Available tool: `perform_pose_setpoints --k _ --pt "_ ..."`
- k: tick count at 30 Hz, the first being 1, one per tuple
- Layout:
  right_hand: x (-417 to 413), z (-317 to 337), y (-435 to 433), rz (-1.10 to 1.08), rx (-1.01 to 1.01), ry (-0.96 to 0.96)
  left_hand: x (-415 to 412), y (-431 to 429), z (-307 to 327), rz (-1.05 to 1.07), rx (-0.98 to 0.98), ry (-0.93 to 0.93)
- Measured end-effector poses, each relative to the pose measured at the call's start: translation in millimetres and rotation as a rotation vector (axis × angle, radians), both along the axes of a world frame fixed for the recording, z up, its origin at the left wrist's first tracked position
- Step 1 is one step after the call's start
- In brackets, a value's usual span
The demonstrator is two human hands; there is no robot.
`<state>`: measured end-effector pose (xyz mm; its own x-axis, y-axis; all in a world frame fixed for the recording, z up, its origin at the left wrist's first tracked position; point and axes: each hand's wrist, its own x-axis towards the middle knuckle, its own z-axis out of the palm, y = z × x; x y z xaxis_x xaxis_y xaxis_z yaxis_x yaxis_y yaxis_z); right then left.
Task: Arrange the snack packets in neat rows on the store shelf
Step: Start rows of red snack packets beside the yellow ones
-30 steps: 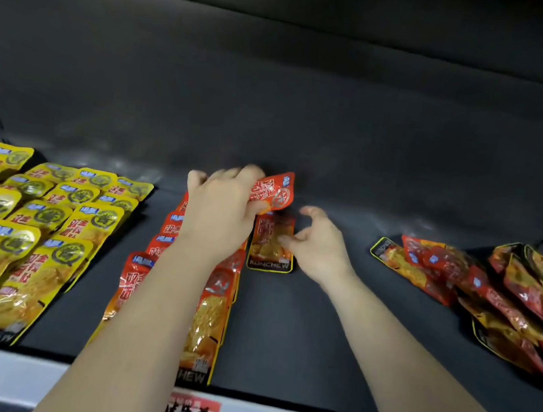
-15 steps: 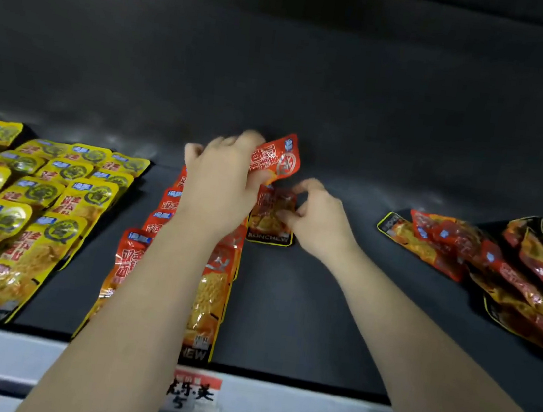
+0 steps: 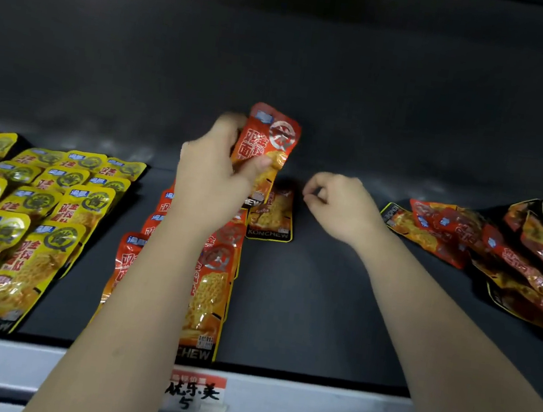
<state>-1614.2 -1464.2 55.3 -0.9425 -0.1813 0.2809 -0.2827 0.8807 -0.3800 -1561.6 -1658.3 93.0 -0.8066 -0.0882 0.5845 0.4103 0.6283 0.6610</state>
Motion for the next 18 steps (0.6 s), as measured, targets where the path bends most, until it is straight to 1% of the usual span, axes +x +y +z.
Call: perform_pose_setpoints --k 2,4,5,6,8,11,14,18 --pt "-1 2 5 -0.027 -0.019 0.010 0 -2 0 -0.054 0.156 -0.041" --pt "0 3 10 -0.051 -0.034 -0.007 -3 -5 -2 -0.157 0.305 -0.109" --pt "1 3 13 -0.055 -0.036 -0.025 -5 -6 -5 -0.228 0.361 -0.157" --pt "2 4 16 -0.052 -0.035 -0.045 -7 -8 -8 -0.294 0.371 -0.205" --pt "5 6 20 -0.031 -0.024 -0.076 -8 -9 -12 -0.388 0.267 -0.288" --pt "7 10 23 -0.005 0.002 -0.085 -10 -9 -15 -0.454 0.103 -0.404" --pt "10 12 23 0.001 0.019 -0.093 -9 -8 -15 -0.466 0.020 -0.493" --pt "13 14 26 -0.012 0.040 -0.105 -9 -8 -14 -0.490 -0.043 -0.530"
